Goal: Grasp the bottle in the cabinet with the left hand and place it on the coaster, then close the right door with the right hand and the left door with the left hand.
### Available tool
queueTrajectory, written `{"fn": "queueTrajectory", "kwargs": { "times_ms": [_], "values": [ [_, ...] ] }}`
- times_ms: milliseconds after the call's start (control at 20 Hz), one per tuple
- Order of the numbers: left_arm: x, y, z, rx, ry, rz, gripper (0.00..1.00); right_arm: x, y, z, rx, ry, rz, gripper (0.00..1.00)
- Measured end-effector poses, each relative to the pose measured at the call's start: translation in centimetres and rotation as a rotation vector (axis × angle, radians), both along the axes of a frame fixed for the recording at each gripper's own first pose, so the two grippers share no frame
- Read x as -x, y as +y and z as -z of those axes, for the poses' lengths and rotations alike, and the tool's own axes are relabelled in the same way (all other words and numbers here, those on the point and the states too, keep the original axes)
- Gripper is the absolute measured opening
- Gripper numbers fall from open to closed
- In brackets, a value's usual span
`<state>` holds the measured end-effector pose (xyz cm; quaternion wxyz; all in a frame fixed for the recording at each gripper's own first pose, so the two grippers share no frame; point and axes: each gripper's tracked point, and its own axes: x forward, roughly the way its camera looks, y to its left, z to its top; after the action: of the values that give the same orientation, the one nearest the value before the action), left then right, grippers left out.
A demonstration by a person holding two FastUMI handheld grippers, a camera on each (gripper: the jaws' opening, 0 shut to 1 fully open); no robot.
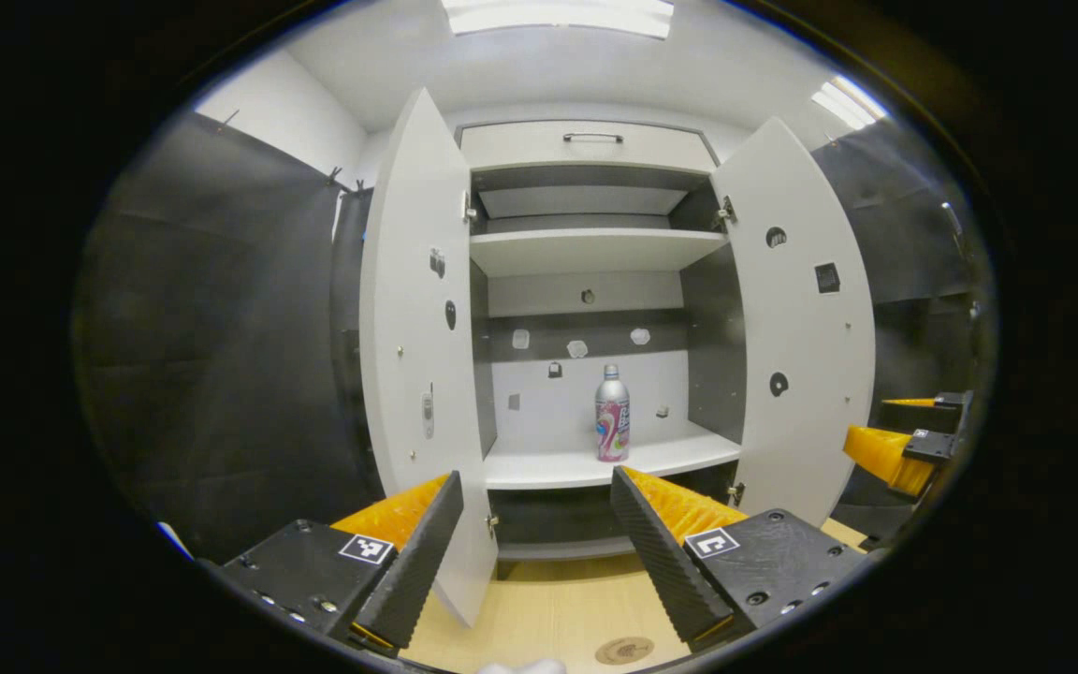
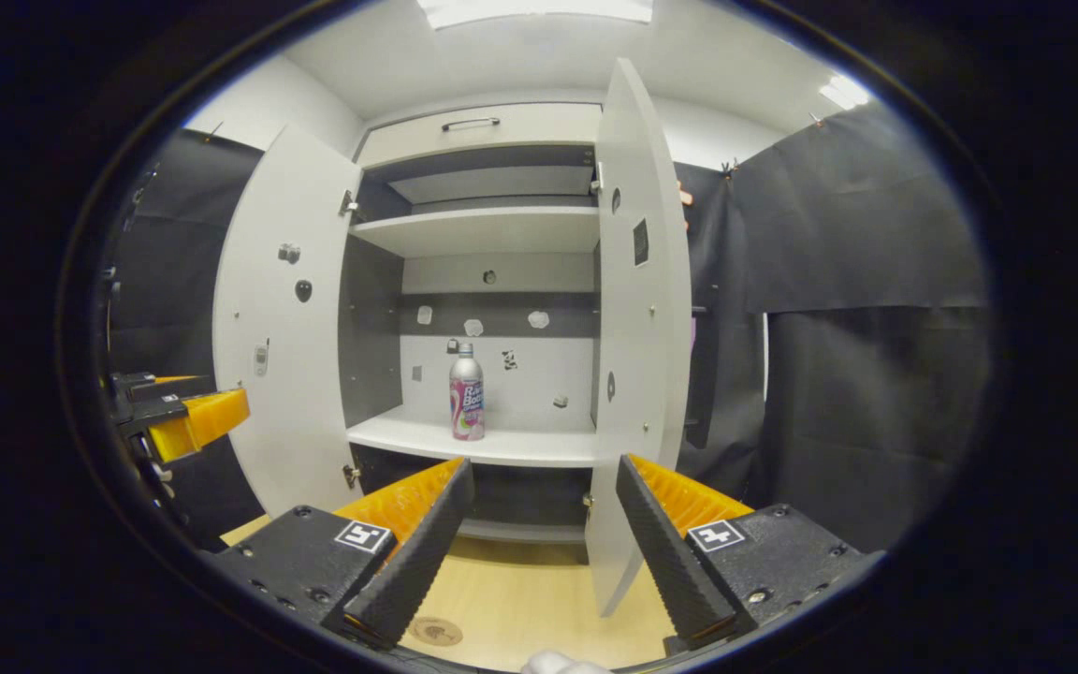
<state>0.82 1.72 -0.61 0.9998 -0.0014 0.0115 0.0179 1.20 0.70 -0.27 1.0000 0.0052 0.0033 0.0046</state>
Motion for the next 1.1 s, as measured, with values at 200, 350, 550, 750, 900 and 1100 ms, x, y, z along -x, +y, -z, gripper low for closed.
{"fn": "queueTrajectory", "kwargs": {
  "times_ms": [200,350,550,750,900,1100],
  "values": [
    [-2.9,-0.2,0.1,-0.020,0.004,0.008,0.98,-0.8,-0.3,0.0,0.000,0.007,0.002,1.00],
    [-6.6,-0.8,-0.3,-0.037,-0.005,0.024,0.97,-1.4,-0.7,-0.6,-0.004,0.003,0.011,1.00],
    [-13.0,-2.4,-0.9,-0.043,-0.016,0.068,0.97,-1.9,-0.9,-1.5,-0.006,0.012,0.022,1.00],
    [-20.5,-5.0,-1.7,-0.025,-0.029,0.117,0.98,-1.9,-0.6,-2.1,0.009,0.015,0.027,1.00],
    [-26.3,-7.0,-1.9,-0.013,-0.037,0.136,0.97,-1.9,-0.2,-2.2,0.017,0.025,0.026,1.00],
    [-32.1,-9.3,-1.1,-0.003,-0.030,0.138,0.97,-1.4,-0.3,-1.8,0.043,0.061,0.026,1.00]
  ]
}}
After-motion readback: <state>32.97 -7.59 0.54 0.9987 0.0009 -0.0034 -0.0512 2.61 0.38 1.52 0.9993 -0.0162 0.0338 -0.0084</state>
